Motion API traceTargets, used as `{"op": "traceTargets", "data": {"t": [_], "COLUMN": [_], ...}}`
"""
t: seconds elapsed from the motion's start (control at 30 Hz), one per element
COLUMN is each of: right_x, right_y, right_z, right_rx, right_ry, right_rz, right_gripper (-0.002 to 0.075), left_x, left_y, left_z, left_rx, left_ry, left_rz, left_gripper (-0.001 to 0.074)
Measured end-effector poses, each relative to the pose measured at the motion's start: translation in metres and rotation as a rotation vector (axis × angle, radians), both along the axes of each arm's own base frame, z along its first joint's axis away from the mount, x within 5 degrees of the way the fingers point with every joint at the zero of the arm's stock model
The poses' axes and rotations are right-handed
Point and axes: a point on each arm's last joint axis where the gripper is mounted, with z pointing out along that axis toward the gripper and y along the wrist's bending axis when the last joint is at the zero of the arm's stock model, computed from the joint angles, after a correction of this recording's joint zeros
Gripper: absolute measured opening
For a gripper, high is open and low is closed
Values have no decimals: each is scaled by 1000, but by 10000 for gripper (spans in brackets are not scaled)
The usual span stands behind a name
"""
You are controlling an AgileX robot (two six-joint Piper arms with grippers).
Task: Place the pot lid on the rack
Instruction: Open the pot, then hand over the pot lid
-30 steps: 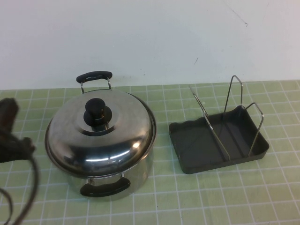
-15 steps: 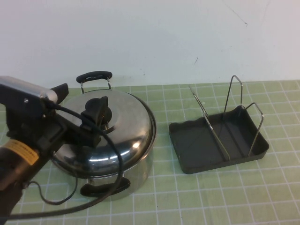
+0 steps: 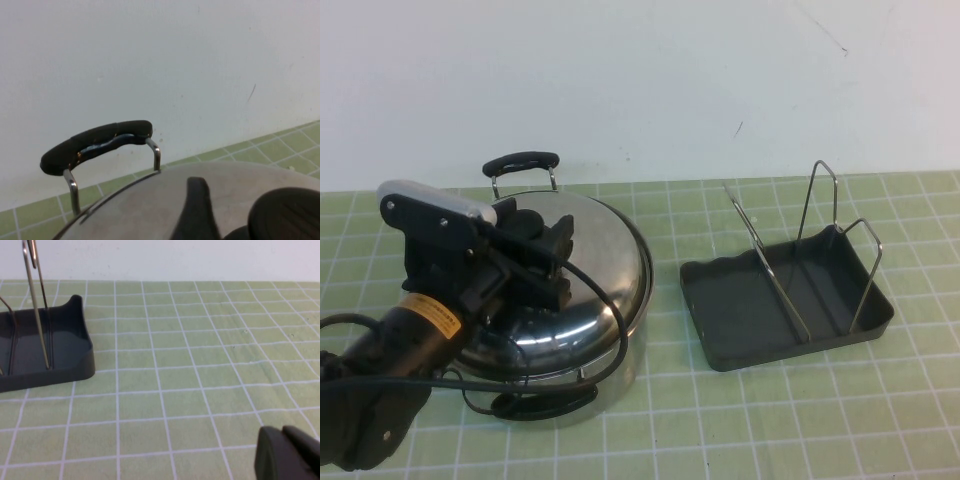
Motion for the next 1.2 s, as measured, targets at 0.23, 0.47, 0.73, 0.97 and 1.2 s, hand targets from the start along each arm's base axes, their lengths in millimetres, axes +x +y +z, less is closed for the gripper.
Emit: {"op": "traceTargets", "data": {"t": [0.23, 0.47, 0.73, 0.97, 1.2], "right_x": [0, 0, 0, 3, 3], "right_y": [0, 0, 1, 16, 17], "right_z": [0, 0, 1, 12, 12], "right_rx": [0, 0, 59, 922, 829], "right_ry": [0, 0, -13, -120, -124], "right_rz": [0, 0, -3, -69, -32], "right_gripper": [-1, -1, -1, -1, -1], "left_x": [0, -15, -71, -78, -76], "left_y": [-1, 4, 14, 7, -4], "left_z": [5, 45, 115, 113, 113], "left_rx": [-27, -77, -370, -559, -659], "left_ry": [-51, -196, -227, -11, -85], "left_rz": [-5, -10, -151, -263, -444], "left_gripper": [310, 309, 310, 309, 309]}}
